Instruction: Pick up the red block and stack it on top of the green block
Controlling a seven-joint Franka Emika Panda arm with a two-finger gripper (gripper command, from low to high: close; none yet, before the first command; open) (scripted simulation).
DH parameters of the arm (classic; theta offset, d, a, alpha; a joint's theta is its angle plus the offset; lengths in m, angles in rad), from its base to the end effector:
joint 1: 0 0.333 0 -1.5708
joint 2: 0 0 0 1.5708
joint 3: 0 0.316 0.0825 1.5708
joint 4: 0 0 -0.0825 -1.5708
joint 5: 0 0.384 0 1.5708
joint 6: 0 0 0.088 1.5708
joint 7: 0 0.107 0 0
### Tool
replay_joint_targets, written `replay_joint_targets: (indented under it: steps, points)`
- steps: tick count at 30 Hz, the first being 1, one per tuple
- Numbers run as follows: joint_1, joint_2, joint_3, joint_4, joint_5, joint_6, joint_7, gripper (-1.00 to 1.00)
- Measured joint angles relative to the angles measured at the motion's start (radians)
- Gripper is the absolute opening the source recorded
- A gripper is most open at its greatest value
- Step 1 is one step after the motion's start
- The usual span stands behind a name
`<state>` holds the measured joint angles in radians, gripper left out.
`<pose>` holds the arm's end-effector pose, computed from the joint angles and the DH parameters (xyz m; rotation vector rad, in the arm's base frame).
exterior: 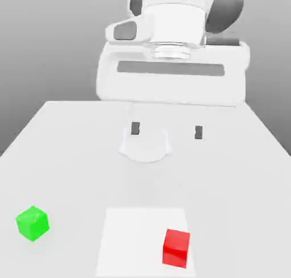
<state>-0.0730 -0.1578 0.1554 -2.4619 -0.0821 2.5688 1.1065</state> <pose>0.4835 0.0415 0.3811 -2.6911 1.4004 -0.3975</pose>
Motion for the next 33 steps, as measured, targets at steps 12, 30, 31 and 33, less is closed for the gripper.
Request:
replay_joint_targets:
  steps: [12,30,31,33]
  points:
    - [0.051,0.43,-0.011,-0.066,-0.031,0.229,0.15,0.0]
    - [-0.052,0.298,-0.097,-0.088,0.041,0.118,0.101,-1.0]
    - [-0.08,0.288,-0.123,-0.09,0.047,0.111,0.096,-1.0]
    - [-0.142,0.27,-0.175,-0.095,0.06,0.098,0.089,-1.0]
